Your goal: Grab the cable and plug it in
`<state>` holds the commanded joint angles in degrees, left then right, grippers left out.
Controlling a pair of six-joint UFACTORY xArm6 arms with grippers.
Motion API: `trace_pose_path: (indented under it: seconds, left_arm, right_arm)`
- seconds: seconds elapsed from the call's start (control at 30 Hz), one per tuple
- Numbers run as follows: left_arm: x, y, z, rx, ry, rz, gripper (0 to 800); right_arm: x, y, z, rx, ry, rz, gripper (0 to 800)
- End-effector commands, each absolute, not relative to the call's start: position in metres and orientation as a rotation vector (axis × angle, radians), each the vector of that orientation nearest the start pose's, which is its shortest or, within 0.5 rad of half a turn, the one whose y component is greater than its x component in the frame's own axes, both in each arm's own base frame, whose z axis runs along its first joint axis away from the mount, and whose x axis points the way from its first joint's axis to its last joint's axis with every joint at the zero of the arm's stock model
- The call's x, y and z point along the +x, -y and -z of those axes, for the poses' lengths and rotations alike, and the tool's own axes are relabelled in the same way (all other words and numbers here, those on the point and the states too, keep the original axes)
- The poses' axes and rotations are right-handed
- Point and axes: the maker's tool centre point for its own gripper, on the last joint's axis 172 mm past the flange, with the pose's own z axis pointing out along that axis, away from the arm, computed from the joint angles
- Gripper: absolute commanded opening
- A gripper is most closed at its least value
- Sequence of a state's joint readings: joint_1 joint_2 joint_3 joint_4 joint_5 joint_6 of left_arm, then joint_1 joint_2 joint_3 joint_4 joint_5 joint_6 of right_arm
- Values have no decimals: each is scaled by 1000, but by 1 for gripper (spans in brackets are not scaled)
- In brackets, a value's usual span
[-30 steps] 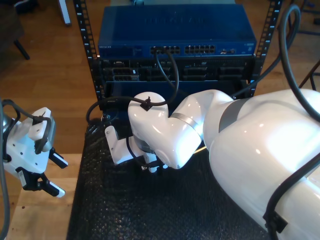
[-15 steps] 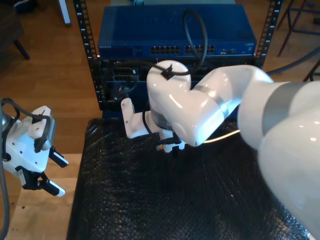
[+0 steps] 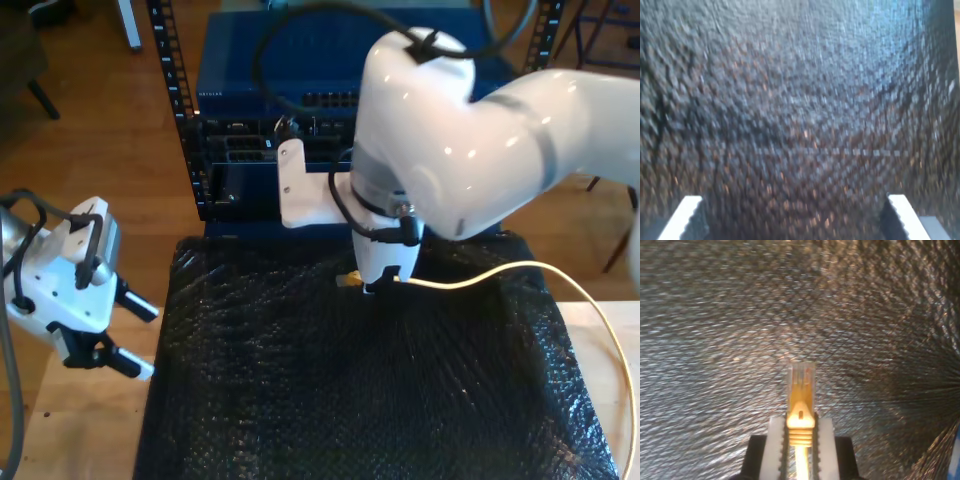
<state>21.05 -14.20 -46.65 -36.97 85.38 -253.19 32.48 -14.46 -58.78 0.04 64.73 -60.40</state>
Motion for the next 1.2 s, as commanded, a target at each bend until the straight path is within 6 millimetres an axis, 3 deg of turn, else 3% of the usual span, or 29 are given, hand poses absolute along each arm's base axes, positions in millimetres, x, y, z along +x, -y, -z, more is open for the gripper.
trace_pose_path:
  seconds: [0.3, 0.43, 0.8, 1.2]
  left_arm:
    - [352, 85, -246, 1864, 1462, -584, 800]
    - [354, 105, -252, 1825, 1461, -599, 800]
    - [352, 154, -267, 1718, 1489, -630, 800]
    - [367, 178, -309, 1655, 1495, -757, 800]
  right_arm:
    - [348, -222, -315, 2250, -2233, -295, 4]
    - [346, -217, -326, 2322, -2230, -350, 4]
    - [333, -229, -352, 2432, -2262, -446, 4]
    - [328, -237, -374, 2521, -2280, -517, 4]
